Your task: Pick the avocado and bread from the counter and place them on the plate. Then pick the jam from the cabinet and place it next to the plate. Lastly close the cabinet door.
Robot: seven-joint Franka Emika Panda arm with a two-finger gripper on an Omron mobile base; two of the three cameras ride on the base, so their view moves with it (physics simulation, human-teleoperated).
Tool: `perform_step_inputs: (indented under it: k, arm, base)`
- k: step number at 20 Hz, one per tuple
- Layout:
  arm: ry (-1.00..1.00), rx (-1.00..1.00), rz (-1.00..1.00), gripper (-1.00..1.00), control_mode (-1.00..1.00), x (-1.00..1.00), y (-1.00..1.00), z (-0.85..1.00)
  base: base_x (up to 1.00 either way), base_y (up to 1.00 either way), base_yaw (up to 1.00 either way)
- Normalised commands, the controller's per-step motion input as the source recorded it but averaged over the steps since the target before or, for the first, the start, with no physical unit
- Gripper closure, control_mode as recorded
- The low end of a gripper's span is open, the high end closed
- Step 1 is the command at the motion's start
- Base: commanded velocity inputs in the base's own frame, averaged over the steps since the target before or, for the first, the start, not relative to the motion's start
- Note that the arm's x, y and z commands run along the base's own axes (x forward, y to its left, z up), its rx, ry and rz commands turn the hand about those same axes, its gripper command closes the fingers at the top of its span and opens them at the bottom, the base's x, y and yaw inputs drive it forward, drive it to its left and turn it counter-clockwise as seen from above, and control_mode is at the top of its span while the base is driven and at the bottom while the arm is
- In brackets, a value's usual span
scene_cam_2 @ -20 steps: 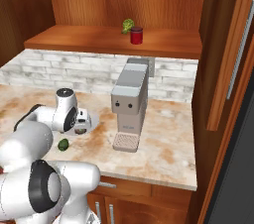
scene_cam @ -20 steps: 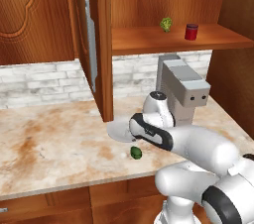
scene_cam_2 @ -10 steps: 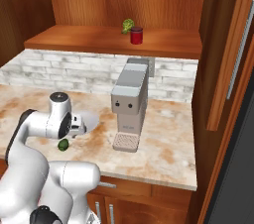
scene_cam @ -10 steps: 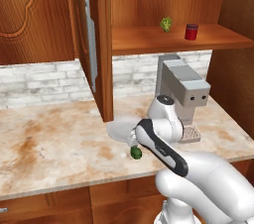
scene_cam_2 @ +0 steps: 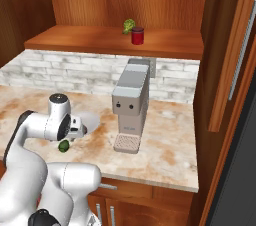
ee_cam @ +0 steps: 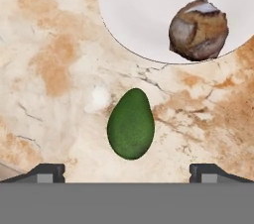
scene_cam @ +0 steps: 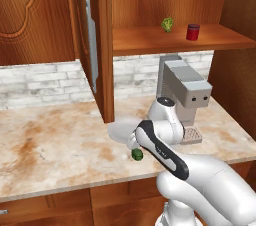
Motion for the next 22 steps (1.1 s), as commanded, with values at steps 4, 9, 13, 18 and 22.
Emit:
perform_step_inputs:
  k: [4, 9, 13, 18, 22]
  arm:
    - [0.09, 0.0, 0.0, -1.0, -1.0, 0.0, 0.04, -0.2]
    - [0.08, 0.0, 0.0, -1.0, -1.0, 0.0, 0.02, -0.22]
    - [0.05, 0.0, 0.0, -1.0, -1.0, 0.0, 0.01, -0.19]
    - [0.04, -0.01, 0.0, -1.0, -1.0, 0.04, 0.02, -0.18]
    - [0.04, -0.03, 0.0, -1.0, -1.0, 0.1, 0.08, -0.18]
  base:
    - [0.0, 0.0, 0.0]
    - [0.0, 0.0, 0.0]
    - [0.0, 0.0, 0.0]
    - [0.0, 0.0, 0.0]
    - [0.0, 0.0, 0.0]
